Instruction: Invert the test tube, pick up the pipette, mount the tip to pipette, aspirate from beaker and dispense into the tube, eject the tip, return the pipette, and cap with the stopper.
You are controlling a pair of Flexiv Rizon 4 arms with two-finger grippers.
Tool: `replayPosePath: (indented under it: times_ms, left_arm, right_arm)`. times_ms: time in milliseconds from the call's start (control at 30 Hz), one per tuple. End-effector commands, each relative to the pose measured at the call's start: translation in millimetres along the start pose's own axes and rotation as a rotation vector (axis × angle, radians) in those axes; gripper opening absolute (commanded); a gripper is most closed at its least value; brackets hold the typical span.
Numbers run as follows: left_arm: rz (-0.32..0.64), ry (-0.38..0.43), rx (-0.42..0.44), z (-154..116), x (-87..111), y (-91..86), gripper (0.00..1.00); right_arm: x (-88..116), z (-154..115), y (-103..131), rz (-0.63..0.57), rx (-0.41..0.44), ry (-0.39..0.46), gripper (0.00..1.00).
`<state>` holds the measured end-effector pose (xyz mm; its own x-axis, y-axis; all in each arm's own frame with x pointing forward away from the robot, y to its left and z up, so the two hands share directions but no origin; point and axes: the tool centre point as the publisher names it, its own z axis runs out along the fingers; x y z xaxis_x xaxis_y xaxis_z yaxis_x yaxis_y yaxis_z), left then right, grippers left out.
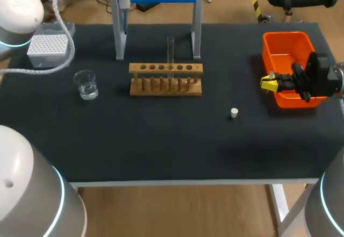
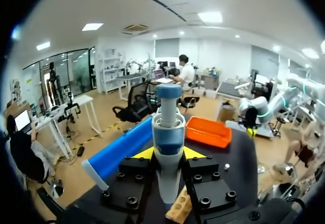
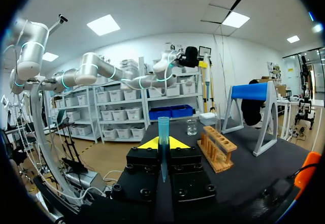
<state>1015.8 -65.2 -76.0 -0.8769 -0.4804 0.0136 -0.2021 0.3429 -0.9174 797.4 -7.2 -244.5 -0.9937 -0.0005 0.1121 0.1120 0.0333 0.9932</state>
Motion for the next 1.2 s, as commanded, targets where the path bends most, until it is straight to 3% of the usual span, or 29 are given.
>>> replayPosePath:
  times_ms: [33,1200]
  left_arm:
    - [0.019,0.063,0.022,-7.8,1.5,3.6,0.0]
    - [0.024,0.071,0.034,-14.5,2.8,3.8,0.0]
  right_arm:
    - [0.2,-1.1,0.0,0.0,0.001,0.002,0.0]
    - [0.2,-1.1,0.0,0.0,0.001,0.002,0.0]
